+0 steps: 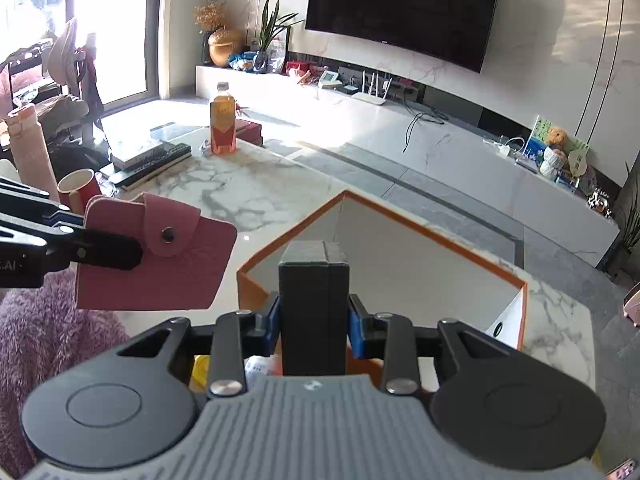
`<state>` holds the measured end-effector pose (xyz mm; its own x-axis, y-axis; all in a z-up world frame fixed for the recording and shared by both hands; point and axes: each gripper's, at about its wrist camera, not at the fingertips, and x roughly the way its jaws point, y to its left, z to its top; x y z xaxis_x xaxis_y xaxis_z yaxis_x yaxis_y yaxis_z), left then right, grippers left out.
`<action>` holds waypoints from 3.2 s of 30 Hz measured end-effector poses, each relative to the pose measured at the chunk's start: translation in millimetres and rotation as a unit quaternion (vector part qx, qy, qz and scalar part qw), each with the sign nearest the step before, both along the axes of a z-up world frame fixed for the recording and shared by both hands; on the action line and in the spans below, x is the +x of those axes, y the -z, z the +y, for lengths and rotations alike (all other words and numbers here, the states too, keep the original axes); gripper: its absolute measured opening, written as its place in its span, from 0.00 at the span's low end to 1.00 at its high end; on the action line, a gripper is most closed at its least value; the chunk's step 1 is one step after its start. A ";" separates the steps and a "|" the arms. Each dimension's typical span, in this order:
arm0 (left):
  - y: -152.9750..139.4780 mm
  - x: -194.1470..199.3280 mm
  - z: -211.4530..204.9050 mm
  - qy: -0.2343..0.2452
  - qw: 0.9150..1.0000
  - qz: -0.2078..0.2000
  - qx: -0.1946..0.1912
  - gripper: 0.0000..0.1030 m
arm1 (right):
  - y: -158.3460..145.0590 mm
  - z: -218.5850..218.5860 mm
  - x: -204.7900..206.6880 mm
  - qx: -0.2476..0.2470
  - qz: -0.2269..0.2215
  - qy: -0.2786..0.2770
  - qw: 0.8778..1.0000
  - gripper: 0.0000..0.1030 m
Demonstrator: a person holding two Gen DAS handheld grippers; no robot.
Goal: Organize objects
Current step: 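Lift the pink wallet with the left tool while the right tool grasps the black box, then lower the pink wallet into the orange box and open the left tool, then lower the black box into the orange box beside the wallet and release with the right tool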
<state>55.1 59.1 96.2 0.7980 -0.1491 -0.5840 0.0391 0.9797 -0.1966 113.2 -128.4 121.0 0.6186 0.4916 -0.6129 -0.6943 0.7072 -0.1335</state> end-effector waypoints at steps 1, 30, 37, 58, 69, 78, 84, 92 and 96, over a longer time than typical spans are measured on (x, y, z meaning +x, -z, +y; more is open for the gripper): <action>-3.9 4.1 -0.6 0.001 1.000 -0.005 0.000 0.19 | -6.1 1.0 5.3 0.003 -0.004 0.001 1.000 0.34; 82.0 194.5 -6.9 0.056 0.987 0.139 -0.051 0.19 | 81.8 -28.4 199.7 0.068 0.204 0.130 0.968 0.34; 98.5 206.9 -33.6 0.063 0.989 0.126 0.045 0.19 | 104.1 -32.9 211.6 0.069 0.227 0.137 0.962 0.34; 151.5 190.9 -115.4 0.277 0.841 0.097 0.455 0.25 | 114.7 -27.0 224.6 0.065 0.248 0.141 0.956 0.34; 135.6 182.2 -92.9 0.285 0.878 0.133 0.362 0.61 | 116.2 -27.9 226.2 0.076 0.290 0.133 0.945 0.35; 100.1 171.8 -72.3 0.236 0.906 0.091 0.340 0.61 | 121.4 -13.5 226.4 0.078 0.345 0.134 0.926 0.35; 75.7 167.7 -35.5 0.183 0.946 0.108 0.246 0.58 | 131.7 -12.5 230.0 0.093 0.411 0.175 0.890 0.35; 84.9 170.2 2.0 0.174 0.957 0.163 0.163 0.35 | 142.3 5.3 236.3 0.115 0.445 0.206 0.864 0.34; 88.0 169.1 9.4 0.177 0.959 0.163 0.148 0.35 | 143.8 11.5 238.9 0.131 0.436 0.231 0.860 0.34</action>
<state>224.2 68.5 8.3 0.4960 -0.1657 -0.8524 0.3627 0.9314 0.0300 352.1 -116.9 -22.9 0.1465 0.5090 -0.8482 -0.0867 0.8607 0.5016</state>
